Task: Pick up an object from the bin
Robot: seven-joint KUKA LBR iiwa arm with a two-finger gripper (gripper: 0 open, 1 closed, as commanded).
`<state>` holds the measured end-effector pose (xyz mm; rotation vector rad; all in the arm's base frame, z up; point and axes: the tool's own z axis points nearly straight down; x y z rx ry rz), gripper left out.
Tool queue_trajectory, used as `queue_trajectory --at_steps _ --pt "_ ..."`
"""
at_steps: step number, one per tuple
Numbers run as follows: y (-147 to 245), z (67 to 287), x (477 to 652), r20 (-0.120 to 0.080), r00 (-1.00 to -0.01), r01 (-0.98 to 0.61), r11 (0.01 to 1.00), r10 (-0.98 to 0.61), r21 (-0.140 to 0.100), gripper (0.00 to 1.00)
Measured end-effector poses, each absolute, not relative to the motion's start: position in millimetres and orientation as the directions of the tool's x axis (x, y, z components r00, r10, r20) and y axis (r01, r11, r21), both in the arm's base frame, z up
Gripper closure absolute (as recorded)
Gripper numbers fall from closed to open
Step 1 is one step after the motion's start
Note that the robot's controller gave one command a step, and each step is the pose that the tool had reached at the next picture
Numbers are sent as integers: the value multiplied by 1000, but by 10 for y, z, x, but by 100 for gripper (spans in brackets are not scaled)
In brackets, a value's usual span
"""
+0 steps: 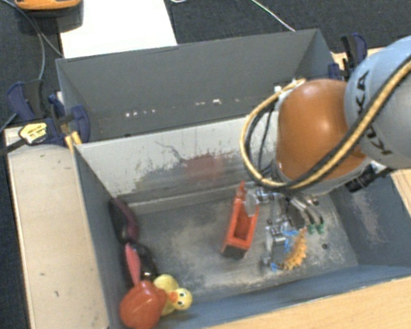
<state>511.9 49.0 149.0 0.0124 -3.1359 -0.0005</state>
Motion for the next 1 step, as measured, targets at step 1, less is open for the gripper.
queue_trajectory --at_steps 1 --pt "487 1536 5135 -2 -1000 -5 1000 -5 1 0"
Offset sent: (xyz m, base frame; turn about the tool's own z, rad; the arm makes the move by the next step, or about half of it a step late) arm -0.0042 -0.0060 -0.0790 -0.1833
